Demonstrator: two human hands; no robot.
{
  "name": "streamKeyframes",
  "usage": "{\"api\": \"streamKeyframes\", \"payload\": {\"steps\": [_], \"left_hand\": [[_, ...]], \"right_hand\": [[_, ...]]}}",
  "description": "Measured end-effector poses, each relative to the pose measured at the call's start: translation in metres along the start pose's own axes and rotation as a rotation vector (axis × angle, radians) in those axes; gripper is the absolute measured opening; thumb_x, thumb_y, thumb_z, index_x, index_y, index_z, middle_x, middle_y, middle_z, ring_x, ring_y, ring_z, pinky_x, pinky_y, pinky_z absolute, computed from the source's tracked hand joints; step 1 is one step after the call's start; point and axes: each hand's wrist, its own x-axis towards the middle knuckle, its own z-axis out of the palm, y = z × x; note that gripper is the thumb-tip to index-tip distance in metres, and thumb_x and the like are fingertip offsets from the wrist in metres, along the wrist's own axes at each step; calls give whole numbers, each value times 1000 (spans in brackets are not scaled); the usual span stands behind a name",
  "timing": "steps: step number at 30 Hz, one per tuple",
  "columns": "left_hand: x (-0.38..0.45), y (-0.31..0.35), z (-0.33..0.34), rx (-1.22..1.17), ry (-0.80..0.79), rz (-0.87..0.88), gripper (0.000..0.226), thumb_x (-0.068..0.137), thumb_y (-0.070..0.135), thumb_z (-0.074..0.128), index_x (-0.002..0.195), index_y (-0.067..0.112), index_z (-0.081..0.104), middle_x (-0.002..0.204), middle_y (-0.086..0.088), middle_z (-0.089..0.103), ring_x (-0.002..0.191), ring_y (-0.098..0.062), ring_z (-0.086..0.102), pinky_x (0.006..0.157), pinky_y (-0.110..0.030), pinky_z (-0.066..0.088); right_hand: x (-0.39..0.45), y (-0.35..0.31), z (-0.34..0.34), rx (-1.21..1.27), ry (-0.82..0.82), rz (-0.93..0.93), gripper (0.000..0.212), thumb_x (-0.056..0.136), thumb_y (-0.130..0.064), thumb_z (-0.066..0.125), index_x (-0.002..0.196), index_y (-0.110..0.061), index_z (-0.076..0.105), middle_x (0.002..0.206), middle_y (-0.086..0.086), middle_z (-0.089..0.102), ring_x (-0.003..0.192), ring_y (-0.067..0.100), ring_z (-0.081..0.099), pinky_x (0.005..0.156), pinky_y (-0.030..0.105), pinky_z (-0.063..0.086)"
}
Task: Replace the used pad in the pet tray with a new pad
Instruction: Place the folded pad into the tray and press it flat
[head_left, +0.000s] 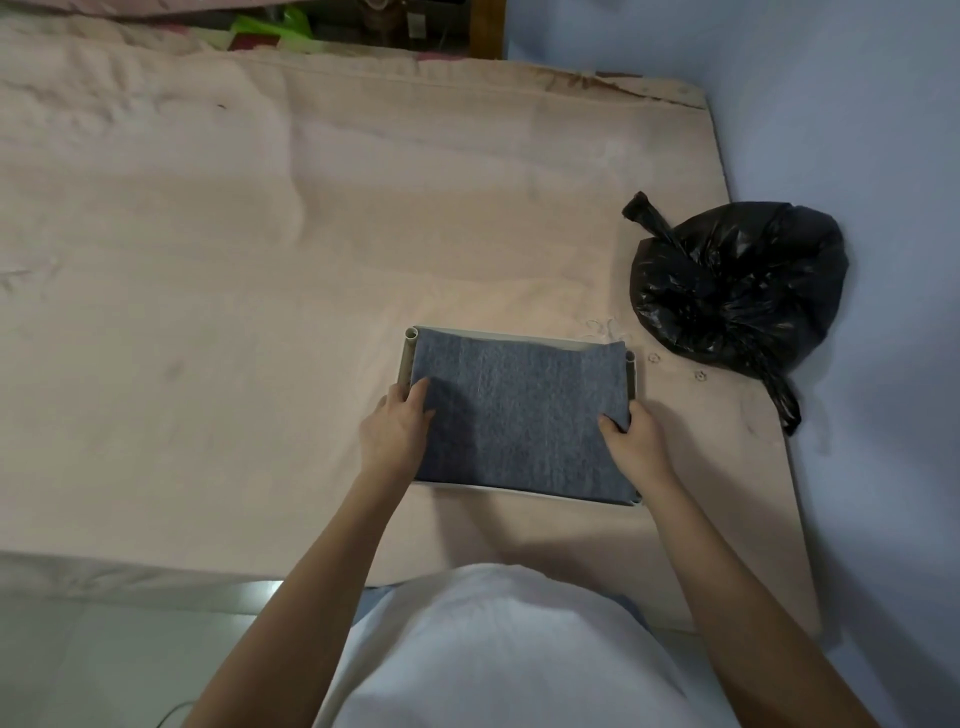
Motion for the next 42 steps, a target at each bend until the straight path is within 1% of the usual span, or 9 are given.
{"api": "streamKeyframes", "payload": {"steps": [6, 9, 13, 15, 18, 25, 30, 35, 42], "left_hand": [[4, -8, -4, 159, -25, 62, 45, 95, 36, 49, 137, 20, 45, 110, -11, 58, 101, -31, 54, 75, -38, 43], [4, -12, -10, 158, 55, 116, 40, 87, 38, 62, 119, 15, 61, 98, -16, 58, 91, -34, 54, 71, -40, 42], [14, -27, -17, 222, 209, 453, 55, 66, 37, 83, 111, 10, 69, 113, -21, 63, 104, -38, 61, 84, -46, 51], [22, -36, -20, 325, 29, 577, 78, 76, 52, 69, 138, 10, 48, 150, -17, 35, 138, -33, 34, 113, -48, 27], [35, -46, -23, 543, -222, 569, 100, 81, 75, 35, 151, 13, 0, 159, -7, -10, 146, -23, -10, 119, -42, -8], [38, -32, -29, 824, -276, 586, 106, 79, 79, 28, 151, 6, -2, 159, -13, -4, 146, -27, -10, 118, -48, -7], [42, 16, -20, 434, -167, 505, 73, 94, 56, 35, 147, 8, 26, 159, -11, 11, 147, -25, 2, 118, -45, -4], [27, 49, 26, 215, -39, 297, 67, 98, 53, 12, 152, 15, 1, 159, -7, -4, 146, -24, -10, 116, -47, -14], [32, 33, 51, 149, -18, 209, 62, 95, 53, 3, 151, 25, 4, 160, -2, 0, 147, -23, -5, 115, -55, -9]], "right_hand": [[-1, 2, 1, -13, 12, -26, 10, 92, -14, 57, 98, -5, 56, 92, 5, 60, 82, 19, 56, 68, 28, 42], [-2, 2, 2, -22, 22, -39, 9, 92, -14, 57, 95, -6, 55, 91, 6, 60, 81, 19, 56, 66, 28, 42], [-1, 1, 2, -23, 31, -40, 12, 93, -15, 56, 99, -4, 56, 93, 5, 59, 83, 18, 55, 68, 28, 42], [-1, 0, 2, -36, 32, -45, 13, 93, -14, 56, 100, -4, 56, 93, 4, 59, 83, 18, 55, 68, 28, 42], [-2, -1, 2, -47, 39, -41, 14, 93, -13, 55, 103, -3, 56, 94, 5, 59, 84, 19, 55, 70, 29, 42], [-3, -4, 3, -41, 40, -14, 17, 93, -13, 55, 107, -3, 56, 97, 5, 60, 86, 19, 55, 70, 29, 43], [-5, -6, 3, -26, 46, 4, 14, 93, -11, 54, 104, -3, 56, 96, 8, 61, 85, 22, 57, 70, 30, 44], [-5, -9, 2, -43, 45, 20, 15, 94, -12, 54, 103, -1, 55, 95, 12, 61, 84, 24, 58, 69, 32, 47], [-10, -17, 2, -143, 63, 24, 21, 94, -16, 53, 108, 0, 52, 99, 16, 63, 88, 30, 61, 72, 39, 52]]}}
